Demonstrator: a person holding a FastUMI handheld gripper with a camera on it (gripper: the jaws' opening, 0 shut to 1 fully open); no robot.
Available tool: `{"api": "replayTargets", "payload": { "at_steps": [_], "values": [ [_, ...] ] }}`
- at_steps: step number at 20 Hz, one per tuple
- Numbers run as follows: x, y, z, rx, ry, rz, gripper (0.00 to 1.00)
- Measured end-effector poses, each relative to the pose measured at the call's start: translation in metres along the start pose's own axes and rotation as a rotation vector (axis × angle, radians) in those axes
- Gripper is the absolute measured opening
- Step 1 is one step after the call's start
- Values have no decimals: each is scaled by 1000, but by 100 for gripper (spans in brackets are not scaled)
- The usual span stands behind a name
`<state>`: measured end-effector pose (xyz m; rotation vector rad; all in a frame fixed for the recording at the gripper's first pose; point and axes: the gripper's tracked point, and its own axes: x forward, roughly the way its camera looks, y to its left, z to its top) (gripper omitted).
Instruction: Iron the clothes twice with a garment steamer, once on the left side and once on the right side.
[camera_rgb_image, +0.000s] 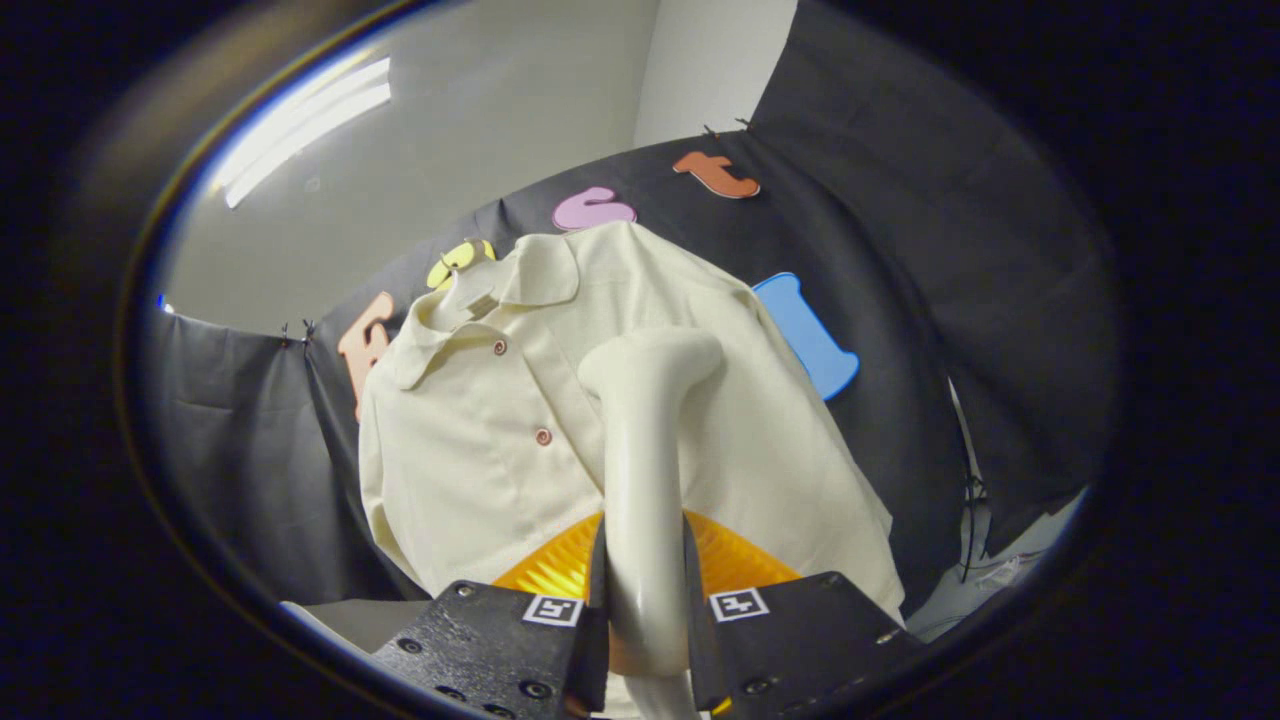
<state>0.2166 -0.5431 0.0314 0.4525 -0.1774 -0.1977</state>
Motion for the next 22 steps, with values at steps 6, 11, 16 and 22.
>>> {"api": "replayTargets", "payload": {
  "at_steps": [6, 11, 16, 22],
  "values": [
    [-19, -23, -35, 29, 41, -37, 32],
    [-35, -41, -67, 34, 83, -68, 32],
    [-57, -65, -103, 65, 127, -109, 32],
    [-78, -87, -137, 89, 174, -149, 32]
  ]
}}
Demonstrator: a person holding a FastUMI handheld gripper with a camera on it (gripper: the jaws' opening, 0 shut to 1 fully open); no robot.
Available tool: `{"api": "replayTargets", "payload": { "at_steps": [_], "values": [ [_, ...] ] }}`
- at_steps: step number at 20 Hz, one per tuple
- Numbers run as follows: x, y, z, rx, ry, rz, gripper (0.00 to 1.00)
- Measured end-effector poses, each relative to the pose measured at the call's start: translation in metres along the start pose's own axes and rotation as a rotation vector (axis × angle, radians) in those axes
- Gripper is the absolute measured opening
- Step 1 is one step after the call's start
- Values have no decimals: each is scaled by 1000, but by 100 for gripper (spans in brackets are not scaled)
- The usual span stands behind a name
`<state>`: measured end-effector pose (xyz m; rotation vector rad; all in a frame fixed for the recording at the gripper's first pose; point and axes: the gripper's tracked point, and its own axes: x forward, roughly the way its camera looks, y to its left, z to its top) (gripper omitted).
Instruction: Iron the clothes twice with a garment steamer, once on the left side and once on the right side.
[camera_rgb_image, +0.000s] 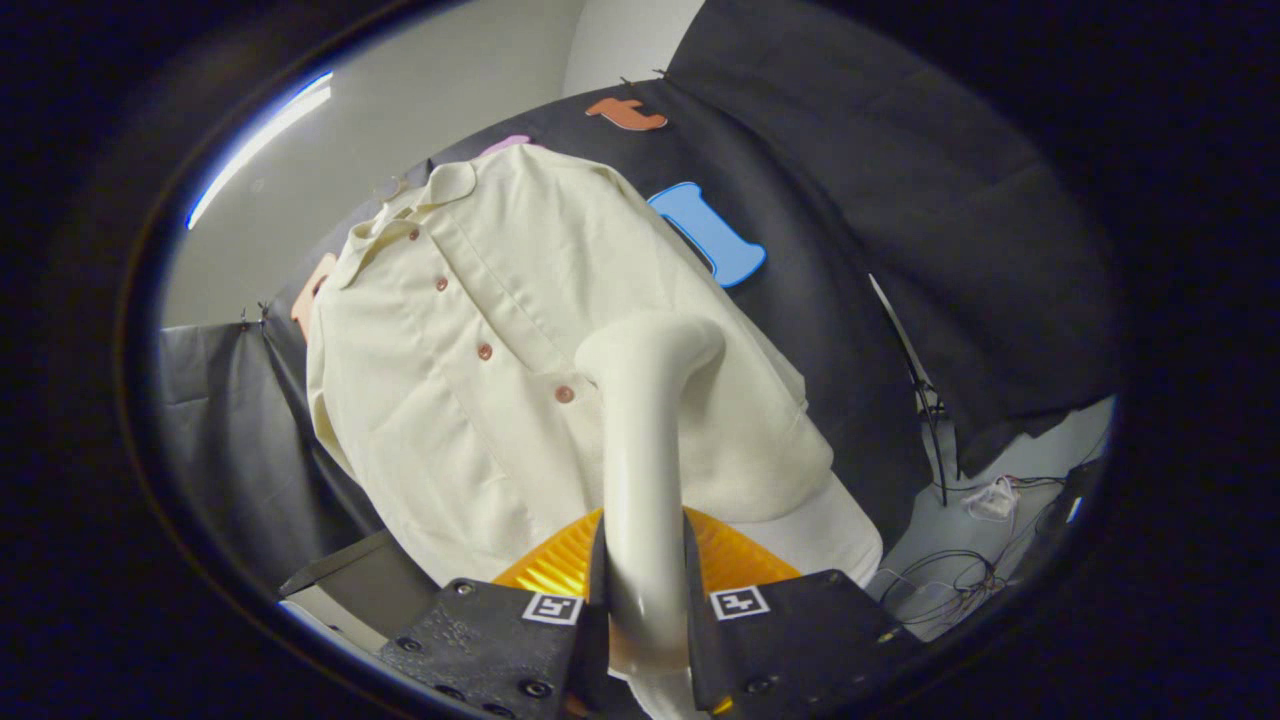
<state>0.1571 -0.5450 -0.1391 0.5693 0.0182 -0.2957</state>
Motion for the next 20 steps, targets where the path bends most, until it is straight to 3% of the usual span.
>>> {"api": "replayTargets", "payload": {
  "at_steps": [13, 20],
  "values": [
    [-31, -34, -58, 54, 73, -86, 32],
    [-75, -14, -52, 94, 41, -81, 32]
  ]
}}
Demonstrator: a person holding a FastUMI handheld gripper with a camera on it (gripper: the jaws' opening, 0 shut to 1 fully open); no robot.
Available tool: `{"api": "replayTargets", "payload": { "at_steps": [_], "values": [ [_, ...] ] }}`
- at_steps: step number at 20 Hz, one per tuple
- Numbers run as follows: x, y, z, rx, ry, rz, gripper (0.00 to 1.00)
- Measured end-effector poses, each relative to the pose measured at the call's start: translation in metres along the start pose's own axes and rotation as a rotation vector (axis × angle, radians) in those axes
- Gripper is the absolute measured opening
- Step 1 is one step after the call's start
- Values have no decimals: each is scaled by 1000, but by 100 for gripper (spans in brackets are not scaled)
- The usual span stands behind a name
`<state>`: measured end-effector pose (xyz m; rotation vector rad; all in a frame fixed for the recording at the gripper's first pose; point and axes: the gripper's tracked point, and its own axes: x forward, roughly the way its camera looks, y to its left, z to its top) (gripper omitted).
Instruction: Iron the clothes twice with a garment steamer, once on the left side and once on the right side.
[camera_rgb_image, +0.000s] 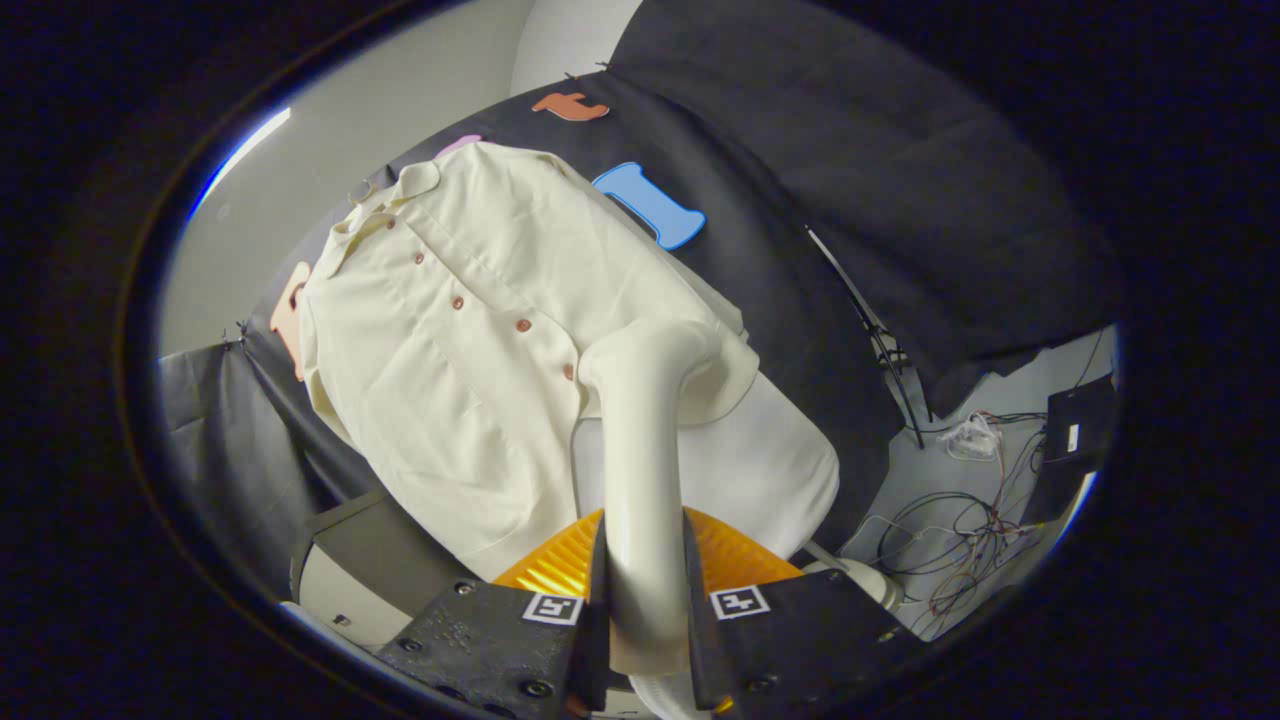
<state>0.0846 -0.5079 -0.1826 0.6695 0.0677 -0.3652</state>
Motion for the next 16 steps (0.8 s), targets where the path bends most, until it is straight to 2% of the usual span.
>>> {"api": "replayTargets", "payload": {
  "at_steps": [3, 9, 12, 16],
  "values": [
    [-35, 33, 9, -13, -26, 45, 32],
    [-107, 142, 5, -112, -36, 184, 32],
    [-137, 201, -1, -199, -44, 234, 32],
    [-181, 286, -17, -331, -69, 354, 32]
  ]
}}
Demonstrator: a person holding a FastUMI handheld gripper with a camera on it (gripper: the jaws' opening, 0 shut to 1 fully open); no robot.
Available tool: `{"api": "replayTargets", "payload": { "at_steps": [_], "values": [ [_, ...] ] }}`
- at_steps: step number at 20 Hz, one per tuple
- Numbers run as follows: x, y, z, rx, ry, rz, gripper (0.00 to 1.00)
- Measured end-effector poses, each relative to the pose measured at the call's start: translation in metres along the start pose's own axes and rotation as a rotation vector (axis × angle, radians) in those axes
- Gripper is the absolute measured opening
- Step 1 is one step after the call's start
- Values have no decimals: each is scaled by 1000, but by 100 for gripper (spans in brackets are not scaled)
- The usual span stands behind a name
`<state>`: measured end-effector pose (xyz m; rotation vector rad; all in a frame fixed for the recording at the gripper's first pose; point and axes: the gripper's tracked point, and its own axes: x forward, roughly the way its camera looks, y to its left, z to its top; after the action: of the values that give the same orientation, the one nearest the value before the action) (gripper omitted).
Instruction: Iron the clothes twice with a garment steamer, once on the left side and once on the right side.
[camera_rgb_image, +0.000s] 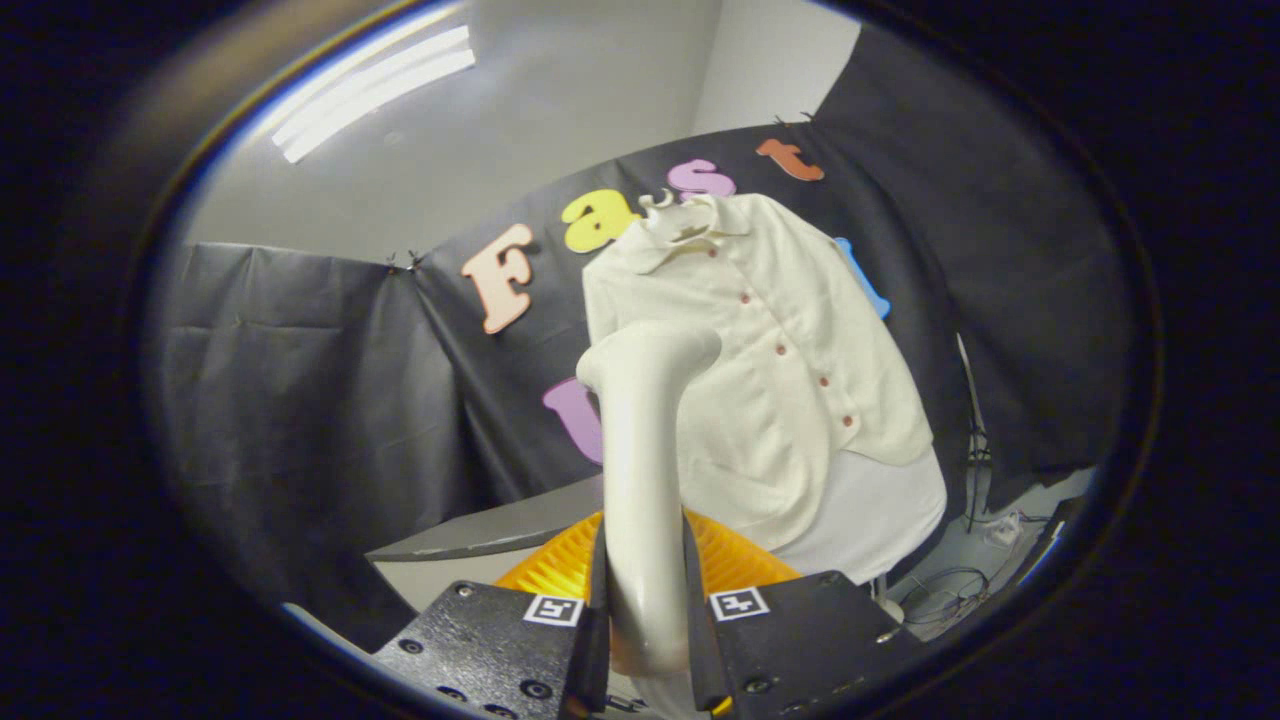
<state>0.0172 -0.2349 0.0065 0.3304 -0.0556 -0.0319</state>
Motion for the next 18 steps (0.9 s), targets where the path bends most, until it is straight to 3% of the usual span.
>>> {"api": "replayTargets", "payload": {
  "at_steps": [3, 6, 10, 18],
  "values": [
    [-18, 52, 7, -102, -9, 26, 32],
    [-31, 94, 2, -123, -19, 57, 32],
    [-41, 106, -13, -237, -16, -33, 32],
    [-64, 159, -21, -324, -21, 50, 32]
  ]
}}
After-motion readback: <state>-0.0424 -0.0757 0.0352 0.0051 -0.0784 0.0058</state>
